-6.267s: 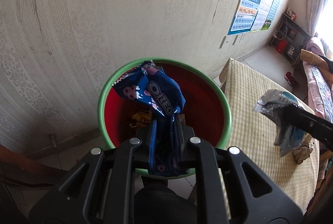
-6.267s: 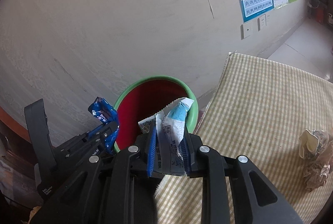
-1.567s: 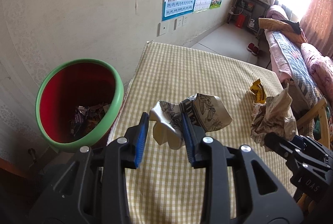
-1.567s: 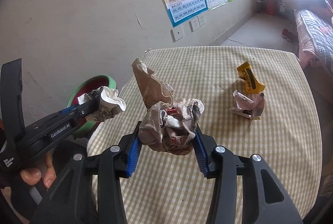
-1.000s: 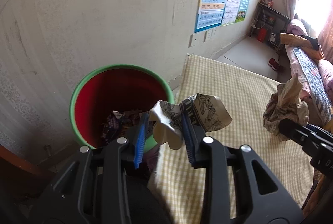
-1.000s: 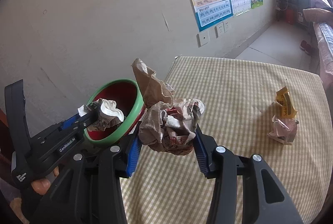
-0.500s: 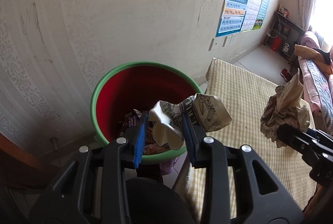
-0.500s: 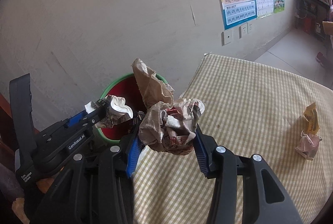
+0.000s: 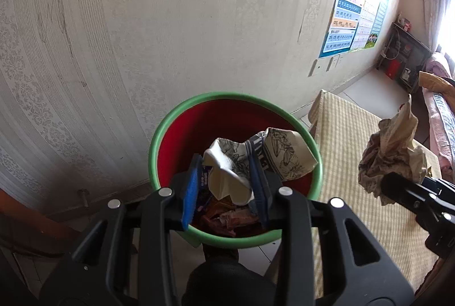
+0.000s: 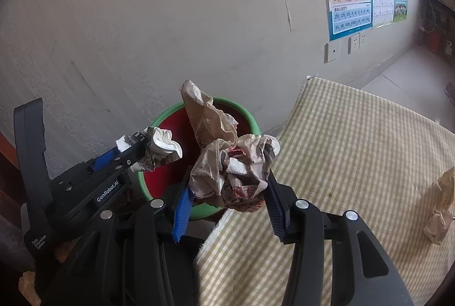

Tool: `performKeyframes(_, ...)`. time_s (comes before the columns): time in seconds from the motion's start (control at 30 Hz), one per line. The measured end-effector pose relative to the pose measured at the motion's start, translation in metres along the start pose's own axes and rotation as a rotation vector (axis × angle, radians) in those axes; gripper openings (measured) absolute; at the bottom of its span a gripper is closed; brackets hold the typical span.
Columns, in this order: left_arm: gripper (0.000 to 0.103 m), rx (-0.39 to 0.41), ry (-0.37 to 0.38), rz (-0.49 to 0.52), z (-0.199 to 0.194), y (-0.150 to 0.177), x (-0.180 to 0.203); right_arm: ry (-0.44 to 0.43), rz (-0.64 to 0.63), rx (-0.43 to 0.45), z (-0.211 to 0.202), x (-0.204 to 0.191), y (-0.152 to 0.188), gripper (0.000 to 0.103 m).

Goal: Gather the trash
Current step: 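Open both tools over the bucket to drop both crumpled papers, then grasp the yellow snack bag with the right tool while the left tool grasps the pink wrapper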

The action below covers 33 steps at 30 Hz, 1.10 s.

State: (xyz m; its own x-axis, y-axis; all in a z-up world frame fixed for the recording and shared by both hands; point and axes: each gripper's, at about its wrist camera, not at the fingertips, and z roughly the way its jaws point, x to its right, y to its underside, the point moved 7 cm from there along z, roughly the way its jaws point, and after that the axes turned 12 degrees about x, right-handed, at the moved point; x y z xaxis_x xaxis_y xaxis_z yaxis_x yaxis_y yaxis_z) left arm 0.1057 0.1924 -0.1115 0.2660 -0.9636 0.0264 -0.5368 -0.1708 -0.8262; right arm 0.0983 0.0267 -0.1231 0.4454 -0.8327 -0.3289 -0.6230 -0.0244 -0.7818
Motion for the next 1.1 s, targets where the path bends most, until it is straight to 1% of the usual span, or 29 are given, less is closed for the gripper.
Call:
performKeyframes(0.13,0.033,-0.013,-0.020,-0.001,0.011,-0.001,-0.007,-0.020,-0.002,-0.029,0.020,-0.008,-0.005,0.046)
performKeyframes(0.23,0.033,-0.030,-0.033,-0.004,0.021,-0.001,-0.012,-0.034,0.019,-0.055,0.038,-0.011,-0.008,0.046)
performKeyframes(0.33,0.035,-0.039,-0.054,-0.007,0.027,0.000,-0.019,-0.054,0.029,-0.065,0.050,-0.014,-0.009,0.048)
performKeyframes(0.37,0.039,-0.038,-0.063,-0.012,0.028,0.001,-0.021,-0.075,0.033,-0.067,0.053,-0.017,-0.010,0.053)
performKeyframes(0.4,0.047,-0.041,-0.065,-0.021,0.030,0.001,-0.022,-0.089,0.032,-0.071,0.055,-0.018,-0.010,0.059)
performKeyframes(0.43,0.052,-0.042,-0.065,-0.029,0.032,0.001,-0.023,-0.093,0.027,-0.068,0.056,-0.020,-0.010,0.062)
performKeyframes(0.47,0.062,-0.039,-0.066,-0.036,0.031,0.002,-0.024,-0.095,0.022,-0.062,0.056,-0.020,-0.010,0.063)
performKeyframes(0.5,0.065,-0.034,-0.068,-0.037,0.030,0.003,-0.024,-0.096,0.023,-0.056,0.054,-0.018,-0.010,0.064)
performKeyframes(0.57,0.067,-0.028,-0.071,-0.028,0.028,0.002,-0.022,-0.078,0.038,-0.039,0.046,-0.006,-0.010,0.065)
performKeyframes(0.63,0.069,-0.016,-0.067,-0.015,0.024,0.001,-0.018,-0.033,0.059,-0.011,0.031,0.018,-0.009,0.066)
performKeyframes(0.7,0.071,-0.003,-0.051,-0.008,0.017,0.002,-0.013,0.051,0.073,0.024,0.010,0.055,-0.006,0.066)
performKeyframes(0.73,0.072,0.001,-0.041,-0.009,0.013,0.002,-0.010,0.110,0.073,0.040,-0.001,0.076,-0.005,0.066)
performKeyframes(0.77,0.072,0.004,-0.032,-0.012,0.009,0.004,-0.005,0.191,0.071,0.062,-0.017,0.105,-0.003,0.066)
performKeyframes(0.83,0.072,0.006,-0.008,-0.016,0.001,0.006,0.005,0.322,0.069,0.092,-0.041,0.154,0.000,0.066)
performKeyframes(0.87,0.072,0.007,0.009,-0.021,-0.003,0.007,0.011,0.408,0.068,0.095,-0.055,0.184,0.003,0.066)
performKeyframes(0.97,0.072,0.001,0.066,-0.028,-0.013,0.013,0.036,0.573,0.089,0.060,-0.077,0.258,0.016,0.066)
performKeyframes(1.03,0.072,-0.013,0.101,-0.002,-0.018,0.019,0.058,0.630,0.117,0.018,-0.078,0.296,0.027,0.066)
performKeyframes(1.1,0.072,-0.038,0.148,0.027,-0.024,0.027,0.082,0.614,0.169,-0.036,-0.069,0.325,0.040,0.066)
